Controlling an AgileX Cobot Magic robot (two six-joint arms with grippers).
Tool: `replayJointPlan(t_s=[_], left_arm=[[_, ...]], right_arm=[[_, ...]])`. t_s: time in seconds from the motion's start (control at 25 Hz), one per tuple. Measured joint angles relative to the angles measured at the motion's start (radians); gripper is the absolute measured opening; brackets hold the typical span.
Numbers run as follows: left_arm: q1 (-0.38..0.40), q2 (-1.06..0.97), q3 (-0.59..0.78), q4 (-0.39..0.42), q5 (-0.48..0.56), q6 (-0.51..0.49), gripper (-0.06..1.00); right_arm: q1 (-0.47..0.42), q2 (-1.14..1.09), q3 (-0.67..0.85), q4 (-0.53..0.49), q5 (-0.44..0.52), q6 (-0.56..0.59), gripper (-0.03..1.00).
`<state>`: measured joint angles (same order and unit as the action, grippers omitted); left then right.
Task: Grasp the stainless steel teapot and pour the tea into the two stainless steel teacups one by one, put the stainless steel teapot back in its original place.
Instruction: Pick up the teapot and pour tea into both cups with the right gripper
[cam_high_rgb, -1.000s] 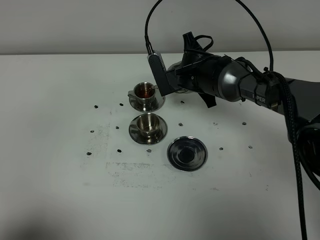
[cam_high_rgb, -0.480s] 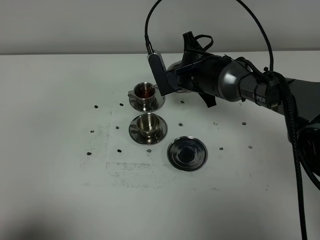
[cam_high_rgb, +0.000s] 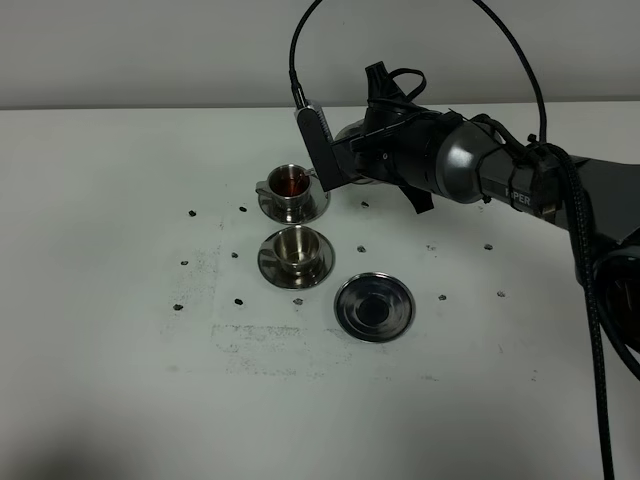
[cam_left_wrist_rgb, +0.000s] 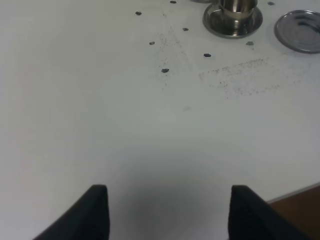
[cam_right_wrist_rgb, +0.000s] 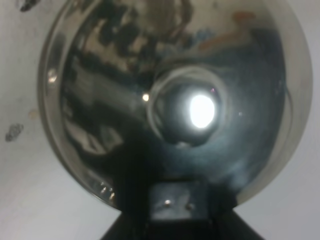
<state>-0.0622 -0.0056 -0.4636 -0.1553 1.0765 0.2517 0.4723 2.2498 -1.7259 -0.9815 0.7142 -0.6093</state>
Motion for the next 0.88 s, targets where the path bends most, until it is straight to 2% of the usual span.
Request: replayJointPlan(t_s=[0.88], left_arm=[[0.0, 0.0, 0.0, 0.0, 0.0, 0.0, 0.52]], right_arm=[[0.0, 0.0, 0.0, -0.008, -0.001, 0.019, 0.21]])
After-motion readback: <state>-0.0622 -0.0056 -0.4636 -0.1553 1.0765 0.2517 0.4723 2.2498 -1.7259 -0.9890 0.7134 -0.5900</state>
